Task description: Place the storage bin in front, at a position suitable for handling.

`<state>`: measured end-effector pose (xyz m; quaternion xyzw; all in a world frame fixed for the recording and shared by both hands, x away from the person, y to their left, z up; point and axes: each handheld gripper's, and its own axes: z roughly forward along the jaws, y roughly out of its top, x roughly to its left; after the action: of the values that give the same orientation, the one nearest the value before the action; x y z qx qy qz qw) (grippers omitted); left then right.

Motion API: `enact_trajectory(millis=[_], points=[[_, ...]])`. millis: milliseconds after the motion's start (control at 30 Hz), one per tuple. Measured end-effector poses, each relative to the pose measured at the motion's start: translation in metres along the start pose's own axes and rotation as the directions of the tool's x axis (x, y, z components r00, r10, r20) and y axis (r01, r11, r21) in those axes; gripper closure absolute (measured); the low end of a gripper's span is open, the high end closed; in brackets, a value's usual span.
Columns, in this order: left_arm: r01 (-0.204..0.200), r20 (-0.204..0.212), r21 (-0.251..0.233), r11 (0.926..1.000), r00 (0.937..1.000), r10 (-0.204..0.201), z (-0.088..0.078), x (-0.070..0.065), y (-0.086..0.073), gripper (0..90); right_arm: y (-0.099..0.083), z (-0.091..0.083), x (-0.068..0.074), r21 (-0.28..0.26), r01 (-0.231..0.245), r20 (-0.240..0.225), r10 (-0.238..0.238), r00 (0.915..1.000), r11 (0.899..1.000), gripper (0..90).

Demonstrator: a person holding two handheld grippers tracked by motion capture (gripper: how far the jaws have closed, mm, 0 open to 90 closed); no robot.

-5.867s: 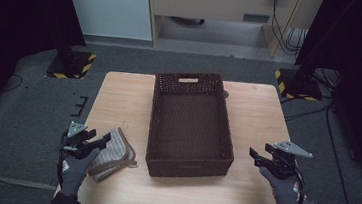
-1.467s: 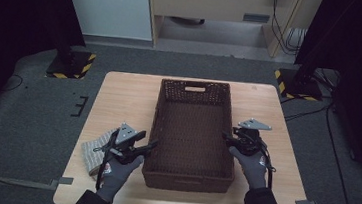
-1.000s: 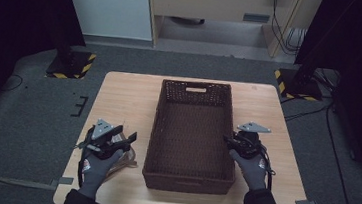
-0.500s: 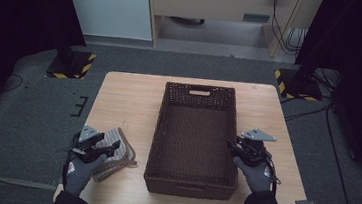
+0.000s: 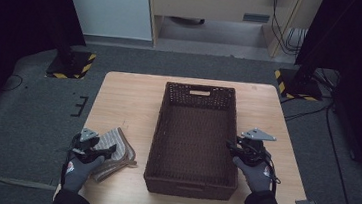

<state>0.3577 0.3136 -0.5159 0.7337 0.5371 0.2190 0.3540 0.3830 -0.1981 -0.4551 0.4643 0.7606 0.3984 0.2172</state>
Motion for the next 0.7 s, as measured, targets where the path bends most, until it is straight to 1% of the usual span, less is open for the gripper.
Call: enact_trajectory(millis=[33,67,100,133,233,300,367,467,500,633,700], points=[[-0.007,0.002,0.012,0.9999,1.0,0.007,0.001,0.0,-0.001,17.8,0.0,0.0,-0.001,-0.002,0.002,0.0,-0.002,1.0,1.0,57.6],[-0.004,0.004,0.016,0.9999,1.0,0.004,0.003,0.0,-0.001,16.9,0.0,0.001,-0.001,-0.001,-0.002,-0.004,0.002,1.0,1.0,57.4],[-0.01,0.004,0.031,0.9995,0.9999,0.01,0.005,0.0,-0.002,16.3,0.0,0.001,-0.001,-0.003,-0.003,-0.006,0.003,1.0,1.0,57.3],[-0.007,0.004,0.034,0.9994,1.0,0.007,0.006,-0.001,-0.003,15.4,0.0,0.001,-0.001,-0.002,-0.005,-0.006,0.005,1.0,1.0,57.3],[-0.018,0.001,0.049,0.9987,0.9998,0.018,0.008,-0.001,-0.003,14.2,0.0,0.0,-0.001,-0.001,0.002,-0.001,-0.002,1.0,1.0,57.3],[-0.026,-0.006,0.056,0.9981,0.9996,0.026,0.01,-0.004,-0.004,13.4,0.0,0.0,-0.001,0.0,0.005,-0.001,-0.005,1.0,1.0,57.2],[-0.045,-0.02,0.078,0.9959,0.9987,0.046,0.011,-0.006,-0.003,13.1,0.0,0.0,-0.001,0.001,0.007,-0.002,-0.007,1.0,1.0,57.1],[-0.039,-0.039,0.101,0.9941,0.9983,0.043,0.013,-0.01,-0.002,13.3,0.001,0.0,0.0,0.006,0.006,-0.002,-0.006,1.0,1.0,56.6],[-0.036,-0.044,0.106,0.9937,0.9982,0.041,0.013,-0.011,-0.002,13.8,0.001,0.0,0.0,0.008,0.003,-0.002,-0.003,1.0,1.0,56.6],[-0.024,-0.038,0.109,0.9937,0.9989,0.028,0.012,-0.013,-0.001,19.1,0.001,0.0,-0.001,0.009,0.007,-0.005,-0.007,1.0,1.0,56.3],[-0.024,-0.034,0.109,0.9938,0.999,0.028,0.011,-0.015,-0.001,27.4,0.001,0.001,-0.001,0.01,0.006,-0.005,-0.006,1.0,1.0,56.3]])
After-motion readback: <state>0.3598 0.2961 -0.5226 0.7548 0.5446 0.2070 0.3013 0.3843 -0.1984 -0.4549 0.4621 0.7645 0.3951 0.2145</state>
